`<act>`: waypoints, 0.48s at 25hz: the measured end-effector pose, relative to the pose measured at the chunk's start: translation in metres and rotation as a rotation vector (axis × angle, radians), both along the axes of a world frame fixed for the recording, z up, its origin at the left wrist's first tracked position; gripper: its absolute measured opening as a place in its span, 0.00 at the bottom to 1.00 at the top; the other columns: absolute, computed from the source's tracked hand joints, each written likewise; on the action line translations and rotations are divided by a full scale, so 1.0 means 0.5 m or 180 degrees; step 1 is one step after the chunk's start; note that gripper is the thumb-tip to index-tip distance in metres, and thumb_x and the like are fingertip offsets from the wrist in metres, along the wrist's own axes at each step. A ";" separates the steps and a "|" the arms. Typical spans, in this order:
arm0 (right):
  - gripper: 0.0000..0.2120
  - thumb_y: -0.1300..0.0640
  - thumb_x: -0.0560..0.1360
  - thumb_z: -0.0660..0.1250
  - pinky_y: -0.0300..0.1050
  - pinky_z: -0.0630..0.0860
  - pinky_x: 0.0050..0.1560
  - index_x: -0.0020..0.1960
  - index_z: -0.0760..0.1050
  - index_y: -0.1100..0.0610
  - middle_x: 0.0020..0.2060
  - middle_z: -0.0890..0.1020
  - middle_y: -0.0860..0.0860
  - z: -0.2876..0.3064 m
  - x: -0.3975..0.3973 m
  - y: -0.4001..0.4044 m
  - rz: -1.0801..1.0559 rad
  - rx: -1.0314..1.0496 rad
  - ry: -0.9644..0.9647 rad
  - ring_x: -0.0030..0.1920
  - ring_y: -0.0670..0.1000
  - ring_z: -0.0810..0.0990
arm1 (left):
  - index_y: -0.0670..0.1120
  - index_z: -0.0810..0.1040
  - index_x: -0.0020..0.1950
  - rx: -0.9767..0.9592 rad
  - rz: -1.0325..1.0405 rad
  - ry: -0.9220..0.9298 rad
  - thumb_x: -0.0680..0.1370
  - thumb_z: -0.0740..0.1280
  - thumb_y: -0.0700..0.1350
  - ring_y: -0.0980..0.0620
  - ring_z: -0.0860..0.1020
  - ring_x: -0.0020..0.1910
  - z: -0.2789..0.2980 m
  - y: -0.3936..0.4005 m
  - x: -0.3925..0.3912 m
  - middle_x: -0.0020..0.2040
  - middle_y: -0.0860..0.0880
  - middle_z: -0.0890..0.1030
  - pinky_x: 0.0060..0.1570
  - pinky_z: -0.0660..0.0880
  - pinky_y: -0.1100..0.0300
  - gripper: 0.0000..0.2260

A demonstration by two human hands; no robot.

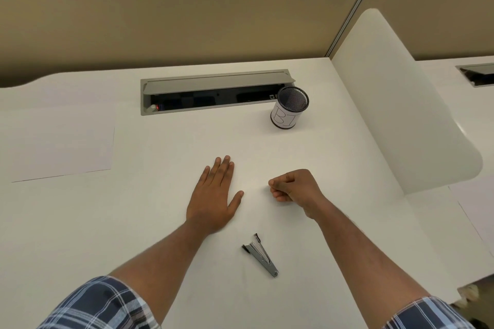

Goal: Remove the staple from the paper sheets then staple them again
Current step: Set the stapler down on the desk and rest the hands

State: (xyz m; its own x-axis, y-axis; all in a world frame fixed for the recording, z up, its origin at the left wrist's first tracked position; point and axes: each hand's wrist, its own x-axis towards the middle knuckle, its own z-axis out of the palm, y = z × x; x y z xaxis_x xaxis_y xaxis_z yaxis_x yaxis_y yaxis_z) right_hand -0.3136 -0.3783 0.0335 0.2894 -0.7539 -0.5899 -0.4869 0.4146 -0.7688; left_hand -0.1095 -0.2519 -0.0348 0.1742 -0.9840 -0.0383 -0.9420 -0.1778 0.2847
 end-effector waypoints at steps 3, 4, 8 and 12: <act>0.05 0.62 0.78 0.73 0.48 0.85 0.45 0.44 0.85 0.63 0.36 0.86 0.56 0.013 0.016 -0.022 0.0065 -0.0250 -0.0006 0.37 0.52 0.83 | 0.46 0.48 0.83 -0.0060 0.0014 0.0056 0.82 0.51 0.61 0.52 0.43 0.82 -0.002 -0.001 0.000 0.84 0.50 0.47 0.80 0.49 0.50 0.33; 0.06 0.63 0.78 0.72 0.49 0.86 0.47 0.44 0.85 0.63 0.37 0.86 0.56 0.020 0.021 -0.034 0.0074 -0.0363 -0.0017 0.37 0.53 0.84 | 0.46 0.49 0.83 -0.0080 0.0019 0.0072 0.82 0.51 0.61 0.52 0.44 0.82 -0.003 -0.001 0.000 0.84 0.50 0.48 0.80 0.50 0.49 0.33; 0.08 0.65 0.79 0.68 0.50 0.86 0.50 0.44 0.84 0.64 0.38 0.85 0.56 0.063 0.050 -0.096 0.0070 -0.0761 0.0039 0.39 0.53 0.83 | 0.46 0.49 0.83 -0.0088 -0.0006 0.0063 0.82 0.51 0.61 0.51 0.45 0.82 -0.001 0.000 0.000 0.84 0.50 0.49 0.80 0.50 0.49 0.33; 0.11 0.63 0.77 0.67 0.50 0.86 0.46 0.39 0.84 0.62 0.35 0.85 0.54 0.117 0.079 -0.162 -0.0067 -0.1414 0.0258 0.34 0.52 0.83 | 0.47 0.47 0.83 -0.0014 -0.0033 -0.0012 0.83 0.49 0.61 0.51 0.43 0.82 0.000 0.000 0.000 0.84 0.50 0.46 0.80 0.49 0.49 0.33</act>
State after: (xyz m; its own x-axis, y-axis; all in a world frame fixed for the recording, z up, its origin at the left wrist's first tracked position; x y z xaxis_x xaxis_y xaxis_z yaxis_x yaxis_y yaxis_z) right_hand -0.2739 -0.4592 0.0919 0.2375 -0.9443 -0.2278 -0.5480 0.0634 -0.8341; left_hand -0.1097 -0.2521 -0.0347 0.1641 -0.9859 -0.0334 -0.9448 -0.1668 0.2821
